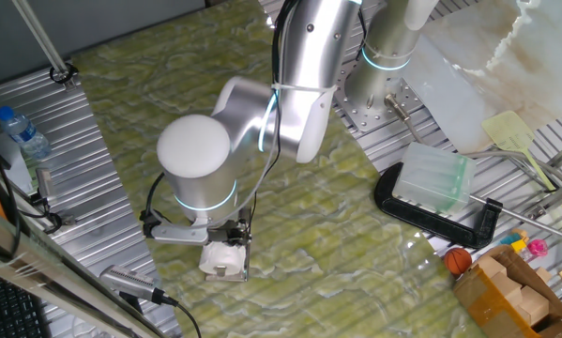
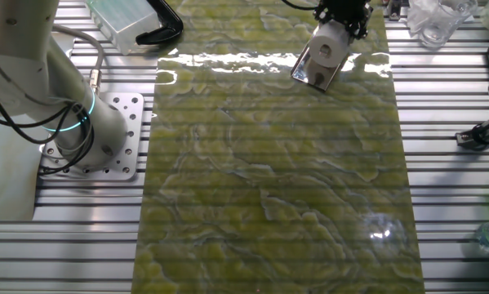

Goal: Take the roll of paper down from the shelf

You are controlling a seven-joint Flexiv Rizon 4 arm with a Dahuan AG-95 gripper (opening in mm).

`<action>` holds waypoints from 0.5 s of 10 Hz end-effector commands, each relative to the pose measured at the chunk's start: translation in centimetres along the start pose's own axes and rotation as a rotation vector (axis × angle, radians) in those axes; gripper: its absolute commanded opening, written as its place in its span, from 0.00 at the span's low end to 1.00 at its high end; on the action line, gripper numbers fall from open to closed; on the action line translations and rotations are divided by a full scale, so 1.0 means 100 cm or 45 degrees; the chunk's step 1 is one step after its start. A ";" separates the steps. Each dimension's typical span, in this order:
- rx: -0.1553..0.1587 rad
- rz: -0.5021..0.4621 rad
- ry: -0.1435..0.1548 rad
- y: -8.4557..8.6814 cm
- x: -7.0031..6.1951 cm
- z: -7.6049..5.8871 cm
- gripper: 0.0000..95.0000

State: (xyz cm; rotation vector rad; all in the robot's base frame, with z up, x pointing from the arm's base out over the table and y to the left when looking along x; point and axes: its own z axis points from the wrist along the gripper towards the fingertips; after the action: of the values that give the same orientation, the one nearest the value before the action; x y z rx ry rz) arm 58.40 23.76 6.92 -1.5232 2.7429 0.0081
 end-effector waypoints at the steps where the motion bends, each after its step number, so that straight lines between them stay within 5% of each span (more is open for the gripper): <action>1: 0.000 0.002 0.001 -0.001 0.001 -0.003 0.00; 5: -0.004 -0.015 -0.004 -0.002 0.004 -0.003 0.00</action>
State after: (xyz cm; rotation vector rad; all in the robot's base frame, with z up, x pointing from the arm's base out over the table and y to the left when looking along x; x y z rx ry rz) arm 58.30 23.16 7.26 -1.5466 2.7269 0.0124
